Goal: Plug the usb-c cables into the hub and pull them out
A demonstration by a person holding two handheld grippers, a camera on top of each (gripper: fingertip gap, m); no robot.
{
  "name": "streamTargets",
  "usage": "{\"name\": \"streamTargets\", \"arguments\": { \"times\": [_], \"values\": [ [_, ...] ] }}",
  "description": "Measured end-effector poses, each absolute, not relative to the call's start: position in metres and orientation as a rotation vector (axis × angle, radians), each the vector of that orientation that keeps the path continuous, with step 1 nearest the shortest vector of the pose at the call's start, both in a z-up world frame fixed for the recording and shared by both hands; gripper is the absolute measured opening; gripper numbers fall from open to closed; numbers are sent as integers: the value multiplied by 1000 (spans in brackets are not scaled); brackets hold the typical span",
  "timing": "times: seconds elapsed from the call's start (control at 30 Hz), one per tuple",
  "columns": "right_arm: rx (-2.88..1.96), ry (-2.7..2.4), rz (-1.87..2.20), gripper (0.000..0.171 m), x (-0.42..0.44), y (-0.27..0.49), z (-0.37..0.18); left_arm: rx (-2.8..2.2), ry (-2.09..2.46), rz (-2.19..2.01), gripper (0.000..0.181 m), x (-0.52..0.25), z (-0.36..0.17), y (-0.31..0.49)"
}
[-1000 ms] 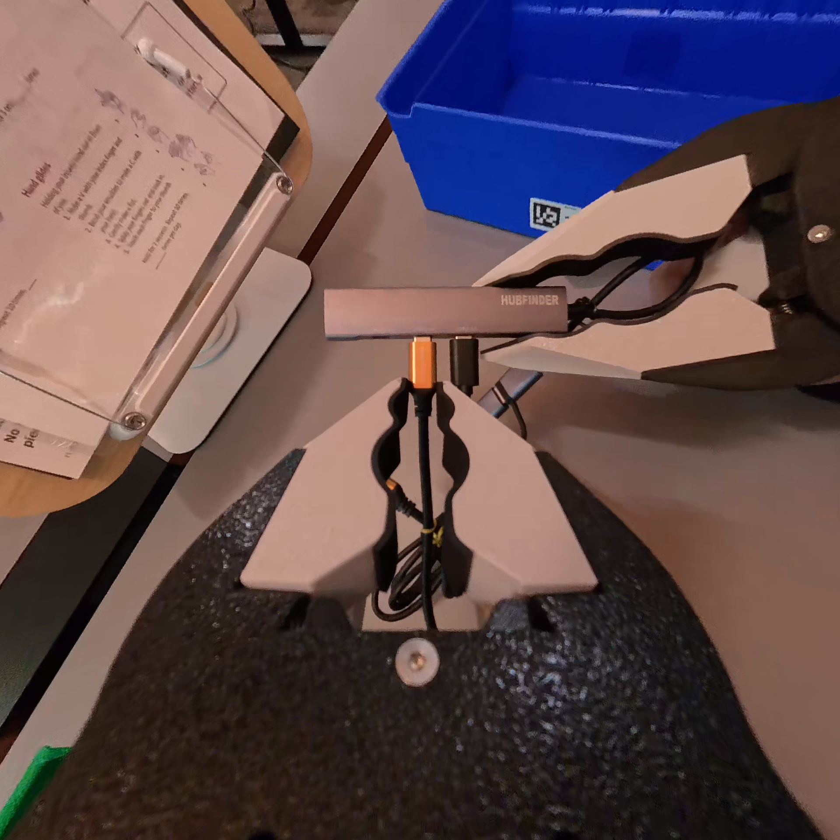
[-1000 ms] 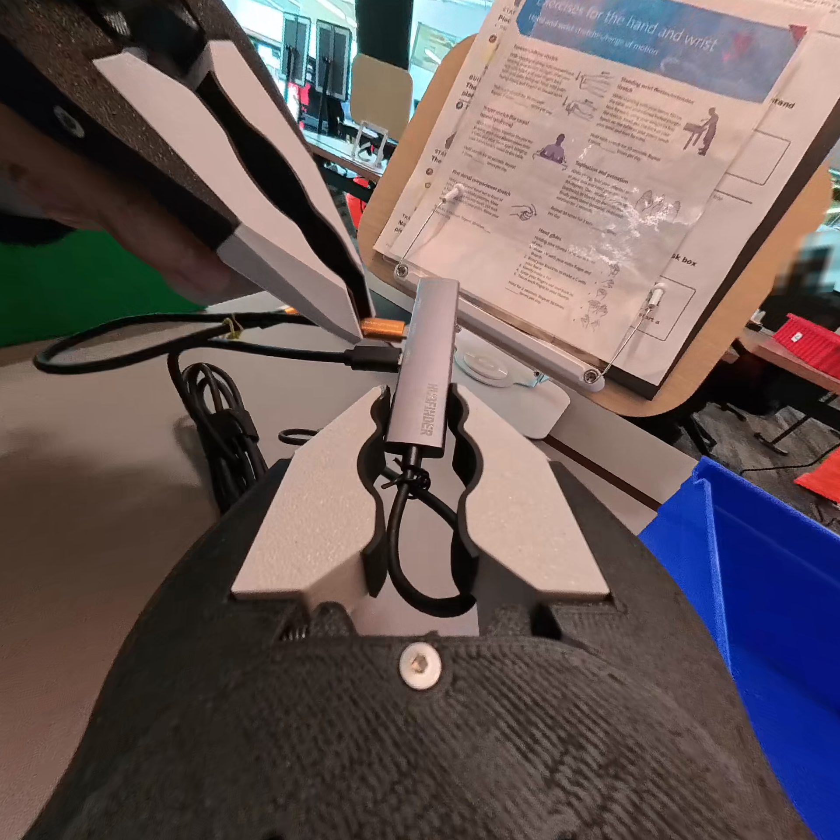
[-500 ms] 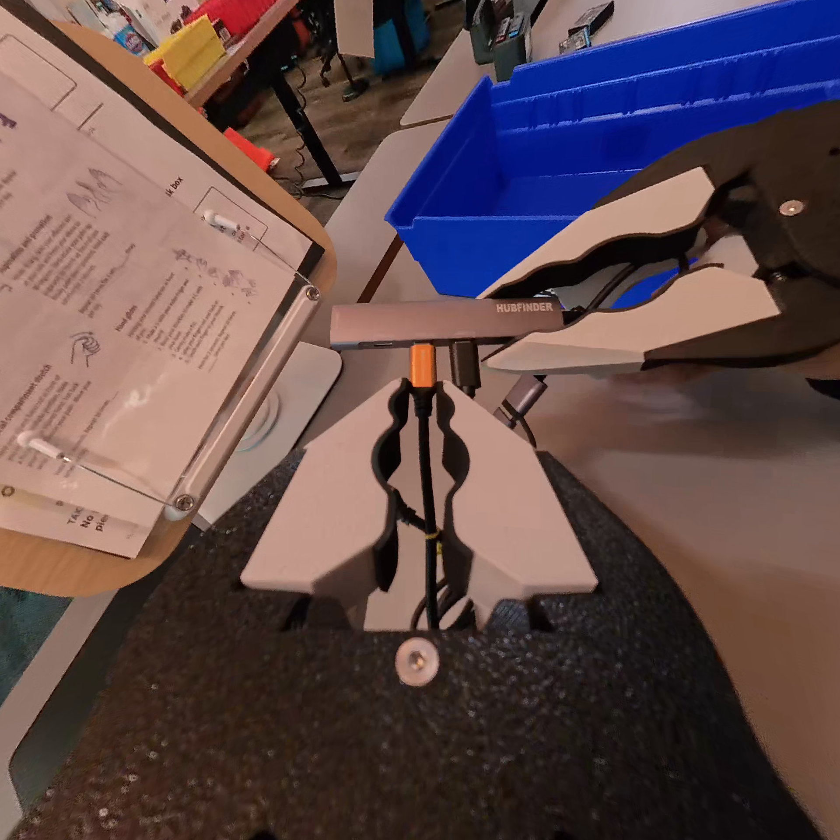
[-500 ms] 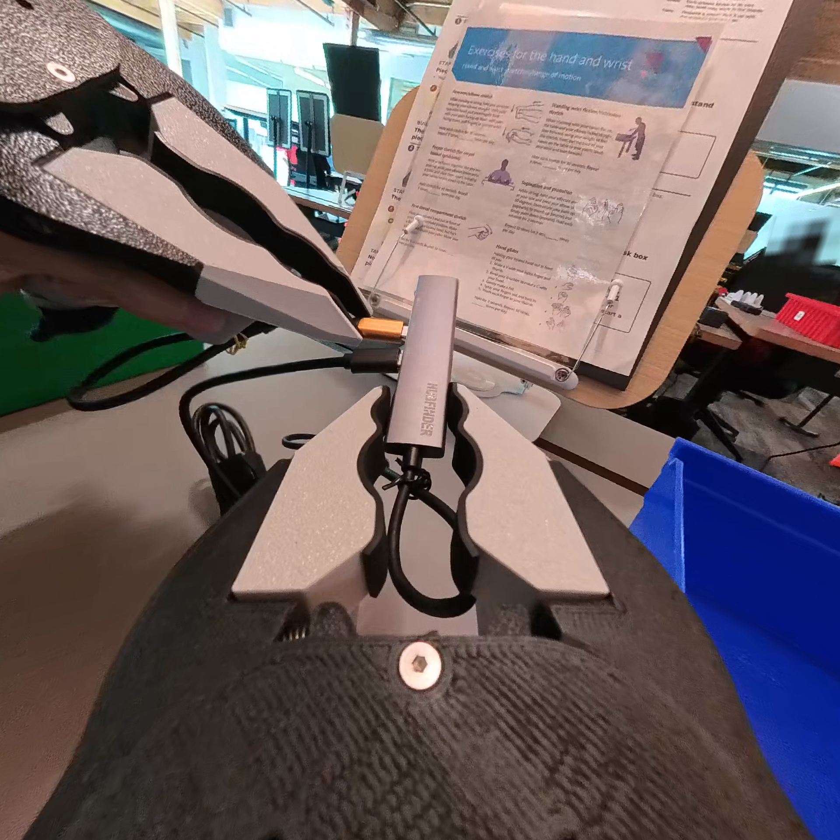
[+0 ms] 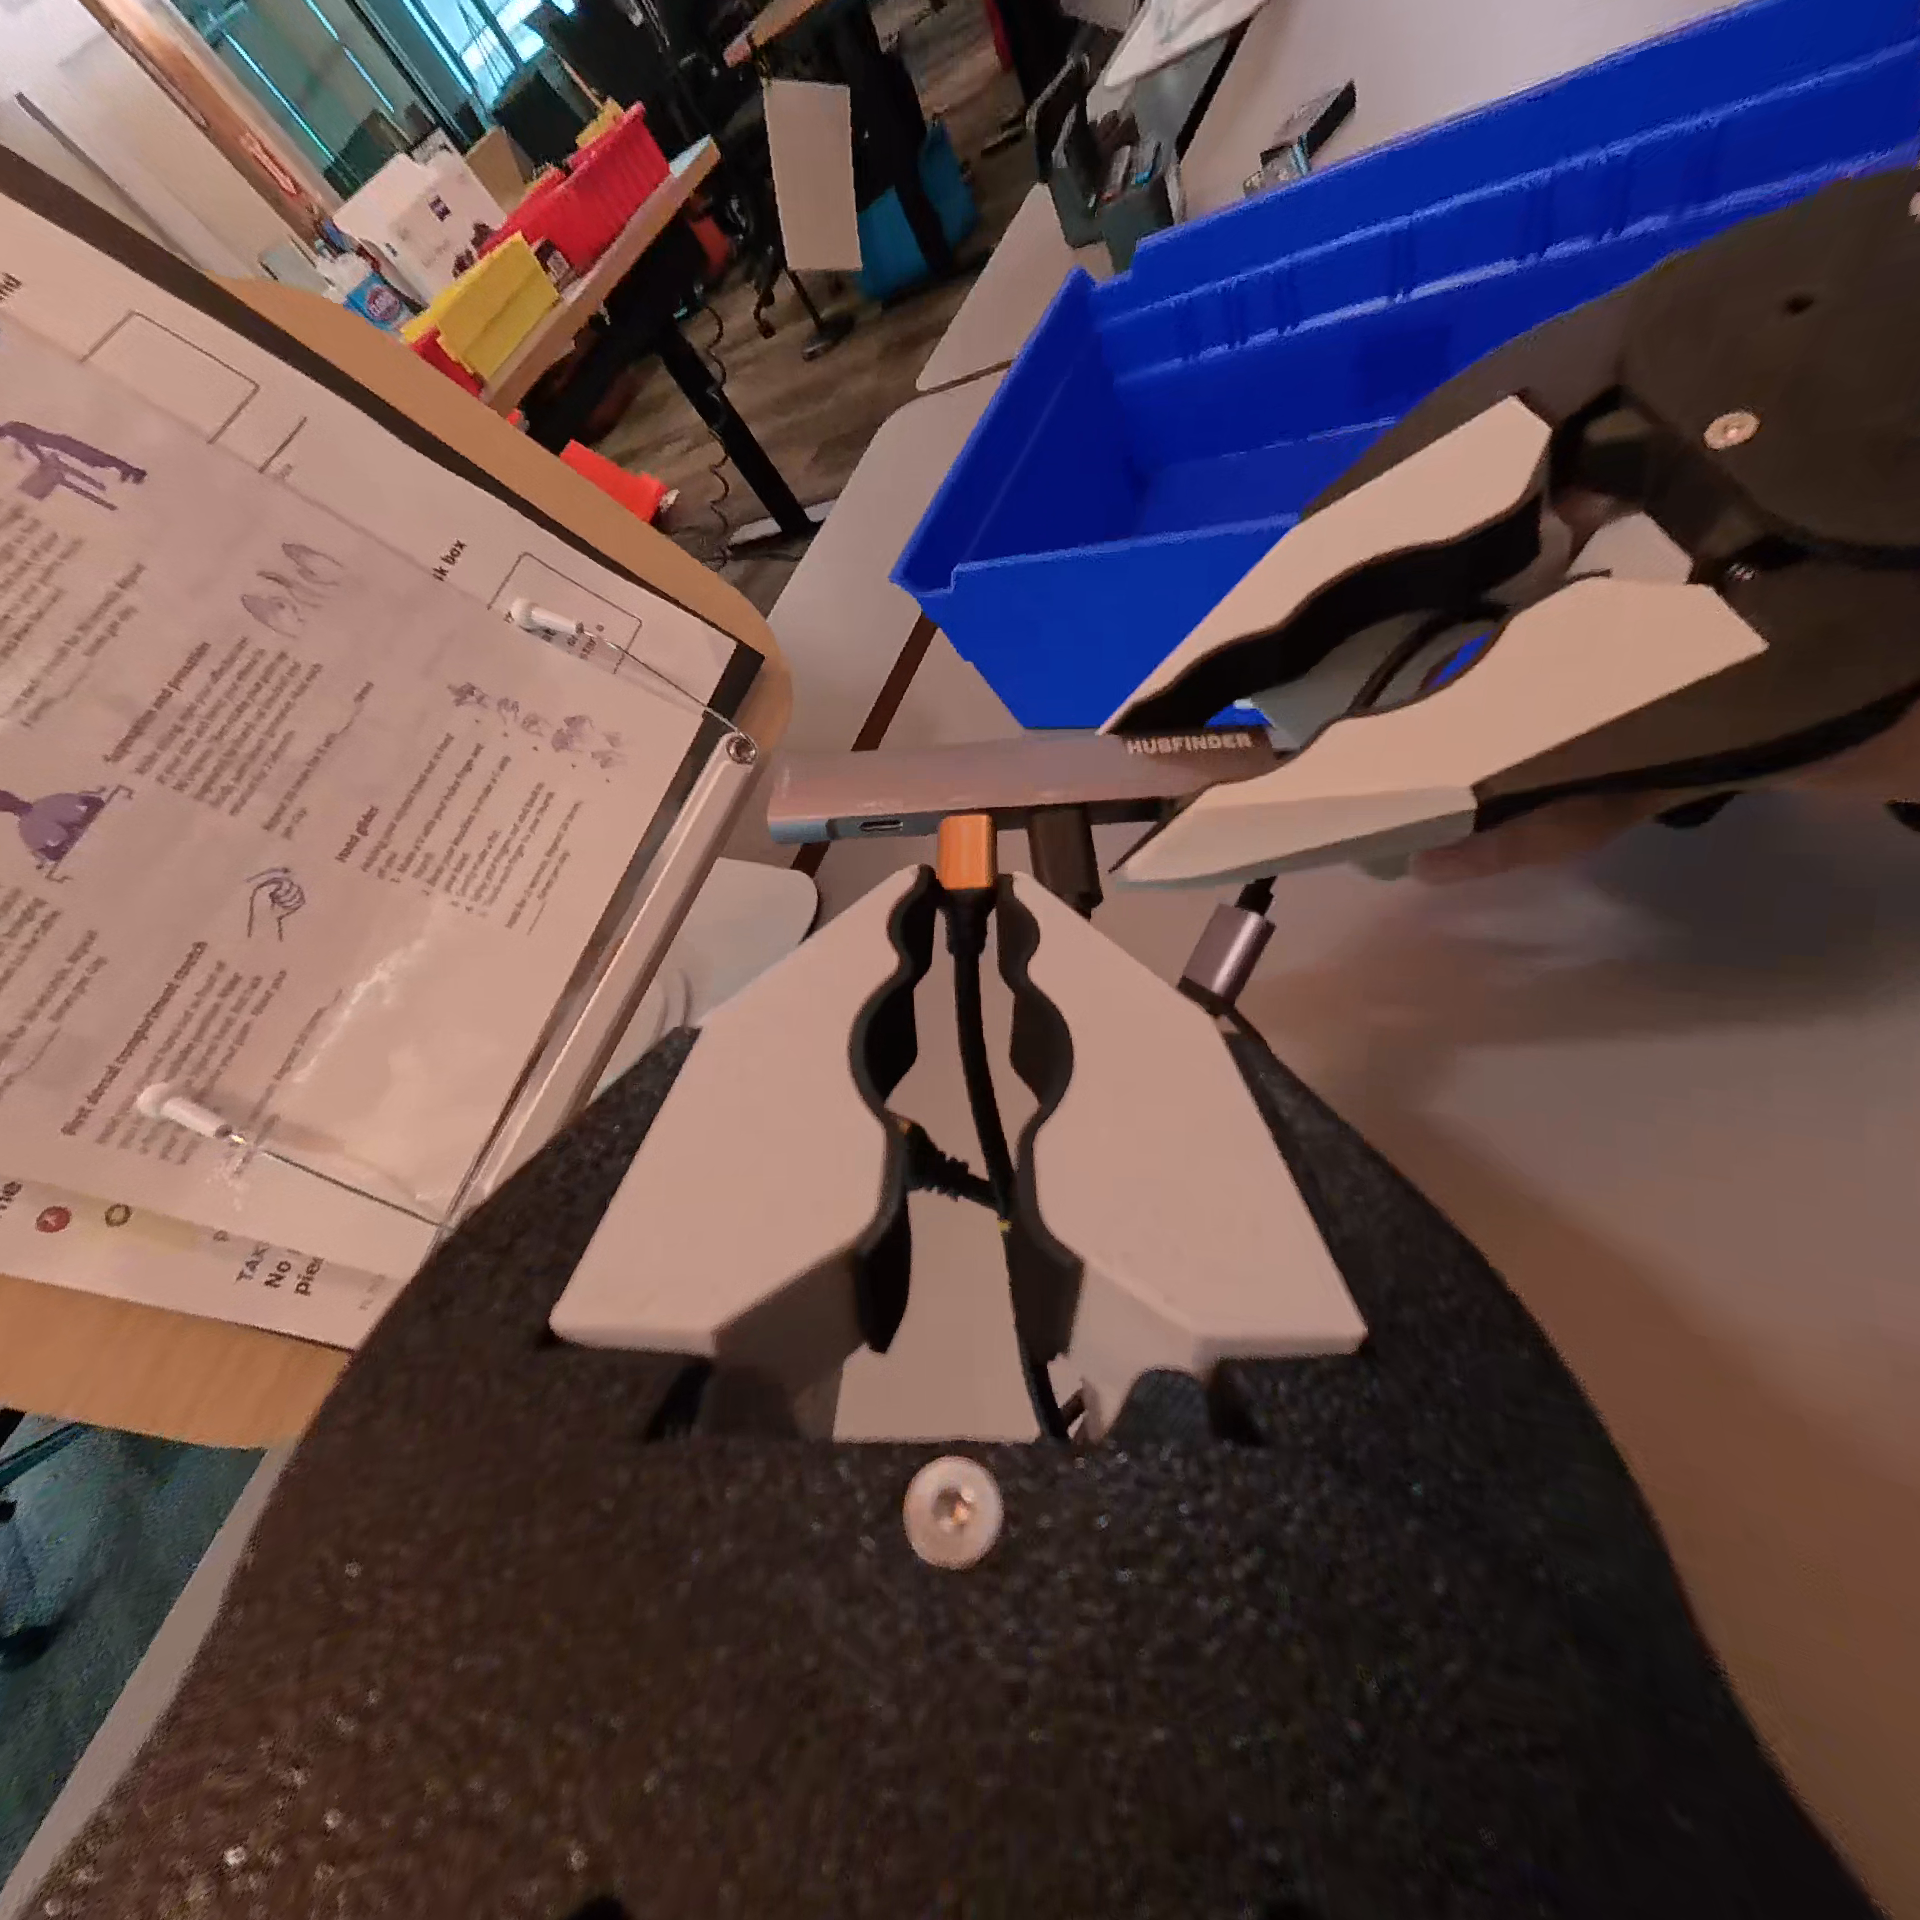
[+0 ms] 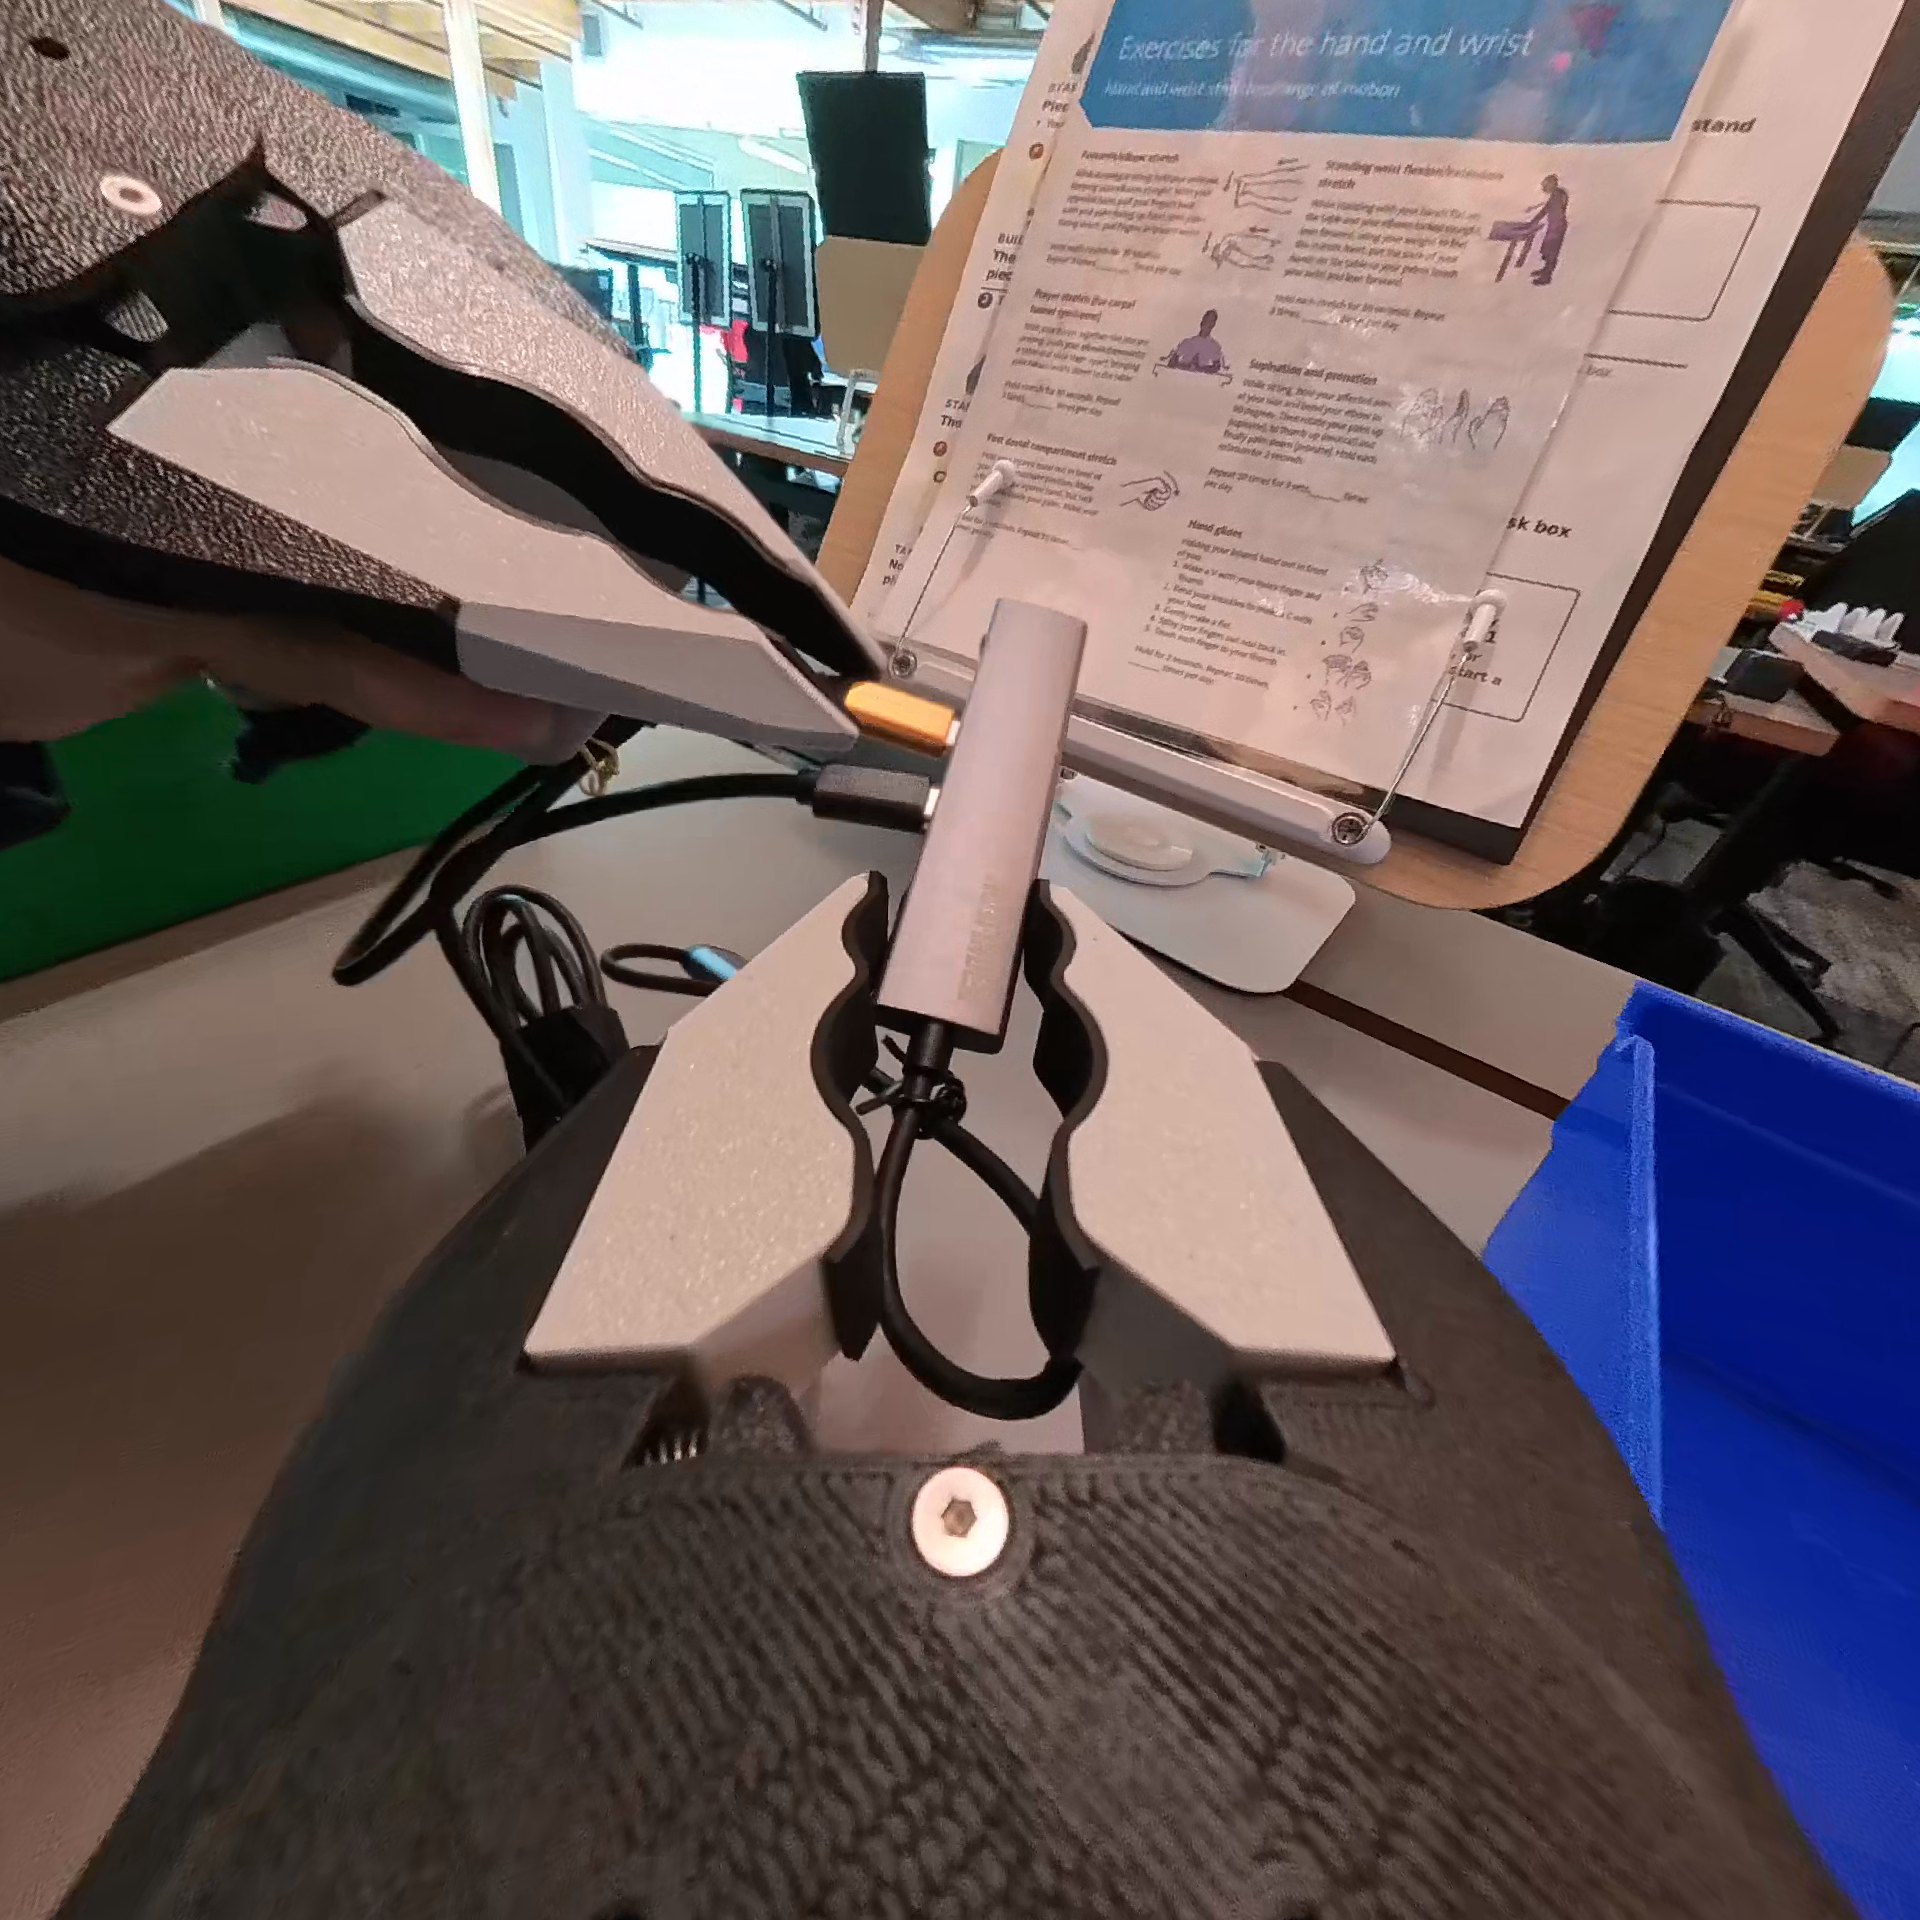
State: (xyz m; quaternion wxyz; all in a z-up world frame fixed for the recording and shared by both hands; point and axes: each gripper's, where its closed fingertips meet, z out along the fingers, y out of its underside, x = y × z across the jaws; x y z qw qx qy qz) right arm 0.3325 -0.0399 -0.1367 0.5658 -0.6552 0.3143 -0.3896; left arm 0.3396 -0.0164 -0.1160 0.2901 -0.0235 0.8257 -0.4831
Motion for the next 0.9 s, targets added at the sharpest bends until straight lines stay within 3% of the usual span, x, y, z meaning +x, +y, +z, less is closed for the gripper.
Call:
{"name": "streamTargets", "arguments": {
  "times": [0.33, 0.53, 0.63, 0.8, 0.9],
  "values": [
    [-1474, 666, -1116, 25, 324, -39, -112, -65, 2202, -1292, 9, 342, -121, -19],
    [-1358, 514, -1340, 24, 291, -57, -45, -121, 2029, -1573, 18, 320, -48, -1],
    [-1255, 528, -1484, 24, 268, -95, 6, -193, 1922, -1681, 20, 315, -19, 17],
    [-1289, 570, -1694, 23, 246, -176, 77, -226, 1995, -1587, 19, 322, -31, 23],
    [-1394, 666, -1655, 24, 257, -211, 77, -192, 2072, -1574, 20, 315, -41, 15]
  ]
}}
